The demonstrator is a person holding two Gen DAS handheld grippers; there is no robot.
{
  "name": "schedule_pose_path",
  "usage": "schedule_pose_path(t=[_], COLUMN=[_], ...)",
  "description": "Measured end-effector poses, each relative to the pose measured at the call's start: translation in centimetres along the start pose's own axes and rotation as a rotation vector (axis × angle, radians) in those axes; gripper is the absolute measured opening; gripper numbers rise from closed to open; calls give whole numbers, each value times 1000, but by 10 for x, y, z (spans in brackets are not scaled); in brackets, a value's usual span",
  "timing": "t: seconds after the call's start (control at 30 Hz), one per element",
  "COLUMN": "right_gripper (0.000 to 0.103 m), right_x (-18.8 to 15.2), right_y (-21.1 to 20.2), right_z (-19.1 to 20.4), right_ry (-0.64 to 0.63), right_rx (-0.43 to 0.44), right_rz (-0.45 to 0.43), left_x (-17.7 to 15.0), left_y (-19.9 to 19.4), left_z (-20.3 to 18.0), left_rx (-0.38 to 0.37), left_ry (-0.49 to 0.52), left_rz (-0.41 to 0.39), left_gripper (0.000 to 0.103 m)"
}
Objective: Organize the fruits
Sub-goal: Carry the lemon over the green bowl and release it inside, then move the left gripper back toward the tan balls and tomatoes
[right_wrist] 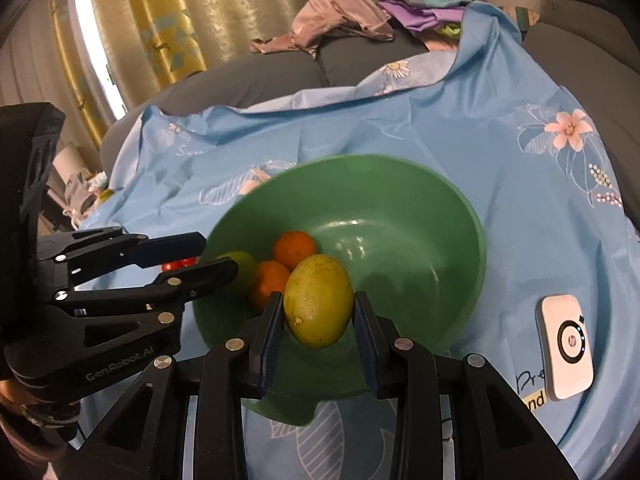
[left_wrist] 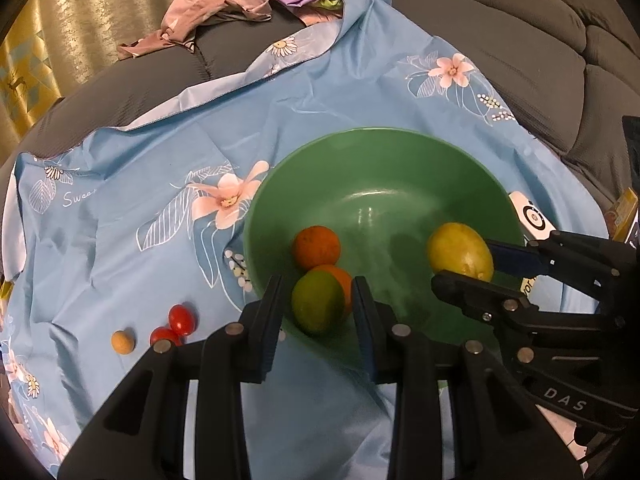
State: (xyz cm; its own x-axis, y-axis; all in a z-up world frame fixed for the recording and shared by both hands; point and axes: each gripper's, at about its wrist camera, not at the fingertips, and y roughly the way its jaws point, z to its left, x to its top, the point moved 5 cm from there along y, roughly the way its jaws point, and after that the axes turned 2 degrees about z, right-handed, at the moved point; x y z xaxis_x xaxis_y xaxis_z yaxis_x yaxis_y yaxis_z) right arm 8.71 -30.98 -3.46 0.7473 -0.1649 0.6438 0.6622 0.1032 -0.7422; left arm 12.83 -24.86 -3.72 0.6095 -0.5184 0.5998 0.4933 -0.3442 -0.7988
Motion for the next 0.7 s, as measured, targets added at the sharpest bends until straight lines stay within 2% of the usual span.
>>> schedule_pose_path(t=[0.13,0.2,0.33,0.47,0.7], right_gripper=[36,36,39,39,40], right_x=[-1,0,0,-2,-9], right_y=[-3,-7,-15,-24,-40], right_z=[0,2,3,6,17], right_ry=[6,2,4,20,15], right_rx=[1,1,-12,10,57], right_rz=[0,-9,-23,-34,-51], left_x=[-2,-4,-9,-23,-83], left_y=[-3,-6,-18,-36,-77], left_z=[2,4,8,21,87], left_rx=[8,16,23,42,123], left_ry=[-4,-8,-23,-57,-232], left_rz=[0,-3,-15,-20,-5], left_gripper=[47,60,64,76,83])
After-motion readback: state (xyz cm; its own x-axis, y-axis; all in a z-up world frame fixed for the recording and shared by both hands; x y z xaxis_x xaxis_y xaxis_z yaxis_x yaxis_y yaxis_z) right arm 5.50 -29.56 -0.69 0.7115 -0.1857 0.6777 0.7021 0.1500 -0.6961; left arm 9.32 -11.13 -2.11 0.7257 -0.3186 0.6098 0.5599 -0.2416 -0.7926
